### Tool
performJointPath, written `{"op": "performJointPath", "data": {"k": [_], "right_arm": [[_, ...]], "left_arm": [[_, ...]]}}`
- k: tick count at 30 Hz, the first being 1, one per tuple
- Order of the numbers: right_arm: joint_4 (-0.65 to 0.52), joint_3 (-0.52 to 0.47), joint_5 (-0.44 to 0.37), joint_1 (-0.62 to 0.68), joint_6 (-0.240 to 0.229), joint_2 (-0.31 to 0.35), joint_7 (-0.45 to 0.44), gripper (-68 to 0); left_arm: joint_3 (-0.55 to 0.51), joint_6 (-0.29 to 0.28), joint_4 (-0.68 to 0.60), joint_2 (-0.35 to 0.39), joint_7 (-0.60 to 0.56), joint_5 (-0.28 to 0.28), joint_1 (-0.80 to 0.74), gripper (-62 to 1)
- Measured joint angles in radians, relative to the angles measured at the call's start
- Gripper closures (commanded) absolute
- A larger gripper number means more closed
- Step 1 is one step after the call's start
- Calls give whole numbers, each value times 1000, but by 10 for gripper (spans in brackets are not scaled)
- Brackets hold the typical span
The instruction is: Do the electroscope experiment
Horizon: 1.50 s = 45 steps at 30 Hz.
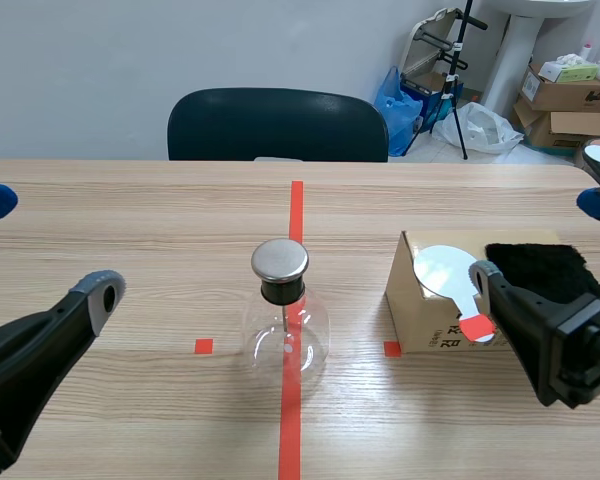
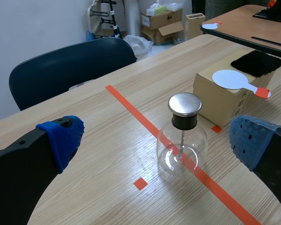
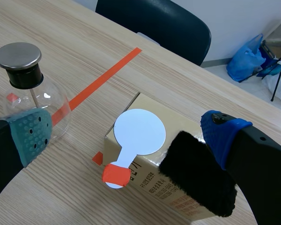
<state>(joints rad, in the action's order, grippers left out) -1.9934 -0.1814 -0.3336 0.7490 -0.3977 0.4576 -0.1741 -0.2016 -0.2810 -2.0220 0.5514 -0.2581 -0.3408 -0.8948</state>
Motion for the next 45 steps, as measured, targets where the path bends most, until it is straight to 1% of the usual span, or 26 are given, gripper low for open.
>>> {"op": "performJointPath", "data": {"k": [23,24,26,29,45], "right_arm": [[0,0,0,0,0,0,0,-679],[0,0,0,0,0,0,0,-679],[0,0,0,0,0,0,0,-679],[0,0,0,0,0,0,-1,-679],[0,0,0,0,0,0,0,-679]], "left_arm": [[0,0,0,0,0,0,0,-623],[0,0,0,0,0,2,0,-623],[0,0,0,0,0,39,0,-623],[0,0,0,0,0,68,10,-623],[0,0,1,0,4,68,14,-623]]}}
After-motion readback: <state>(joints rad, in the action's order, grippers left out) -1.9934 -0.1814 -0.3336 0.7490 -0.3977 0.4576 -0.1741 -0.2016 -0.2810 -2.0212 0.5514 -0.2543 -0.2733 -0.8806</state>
